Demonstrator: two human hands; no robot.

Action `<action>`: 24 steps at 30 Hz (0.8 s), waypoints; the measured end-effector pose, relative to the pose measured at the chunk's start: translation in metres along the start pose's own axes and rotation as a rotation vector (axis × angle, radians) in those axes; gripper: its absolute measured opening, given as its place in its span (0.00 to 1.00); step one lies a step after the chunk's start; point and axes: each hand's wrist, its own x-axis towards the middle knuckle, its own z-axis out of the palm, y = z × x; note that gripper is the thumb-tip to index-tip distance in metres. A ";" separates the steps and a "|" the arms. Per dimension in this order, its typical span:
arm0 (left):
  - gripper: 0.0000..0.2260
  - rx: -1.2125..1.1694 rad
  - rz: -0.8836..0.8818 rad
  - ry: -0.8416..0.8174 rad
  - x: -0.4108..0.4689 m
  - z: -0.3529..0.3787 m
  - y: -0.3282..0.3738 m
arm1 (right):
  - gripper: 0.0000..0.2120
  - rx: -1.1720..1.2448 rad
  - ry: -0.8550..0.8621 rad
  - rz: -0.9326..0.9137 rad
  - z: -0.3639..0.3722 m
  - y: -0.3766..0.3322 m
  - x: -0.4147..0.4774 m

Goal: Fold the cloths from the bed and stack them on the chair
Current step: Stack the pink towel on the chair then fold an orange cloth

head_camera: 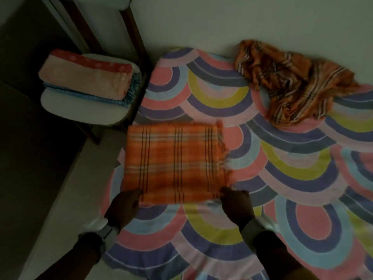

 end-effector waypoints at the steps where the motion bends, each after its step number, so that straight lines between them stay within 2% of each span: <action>1: 0.11 -0.022 -0.021 -0.063 -0.008 -0.008 0.003 | 0.10 0.001 -0.039 -0.029 -0.004 0.005 -0.007; 2: 0.10 -0.074 -0.040 -0.119 -0.019 -0.021 0.005 | 0.08 0.047 -0.090 -0.057 -0.020 0.006 -0.014; 3: 0.10 -0.147 -0.069 -0.127 -0.023 -0.030 0.006 | 0.09 0.085 -0.071 -0.087 -0.028 0.013 -0.014; 5: 0.06 -0.324 -0.174 -0.099 -0.025 -0.053 0.008 | 0.12 0.313 -0.086 0.004 -0.055 0.011 -0.006; 7: 0.06 -0.479 -0.224 0.019 -0.002 -0.066 0.014 | 0.17 0.571 -0.064 0.110 -0.071 0.004 0.024; 9: 0.08 -0.568 -0.286 0.180 0.035 -0.066 0.013 | 0.16 0.657 0.040 0.185 -0.064 -0.001 0.065; 11: 0.09 -0.519 -0.297 0.317 0.076 -0.058 0.005 | 0.16 0.665 0.122 0.244 -0.046 -0.005 0.107; 13: 0.09 -0.462 -0.285 0.386 0.111 -0.046 -0.005 | 0.15 0.683 0.147 0.322 -0.027 -0.007 0.145; 15: 0.10 -0.427 -0.309 0.415 0.135 -0.035 -0.014 | 0.14 0.694 0.154 0.372 -0.011 -0.008 0.171; 19: 0.10 -0.312 -0.281 0.406 0.153 -0.018 -0.019 | 0.22 0.631 0.094 0.494 0.008 -0.013 0.182; 24: 0.10 -0.141 -0.205 0.483 0.163 -0.020 -0.025 | 0.17 0.534 0.123 0.520 0.008 -0.015 0.179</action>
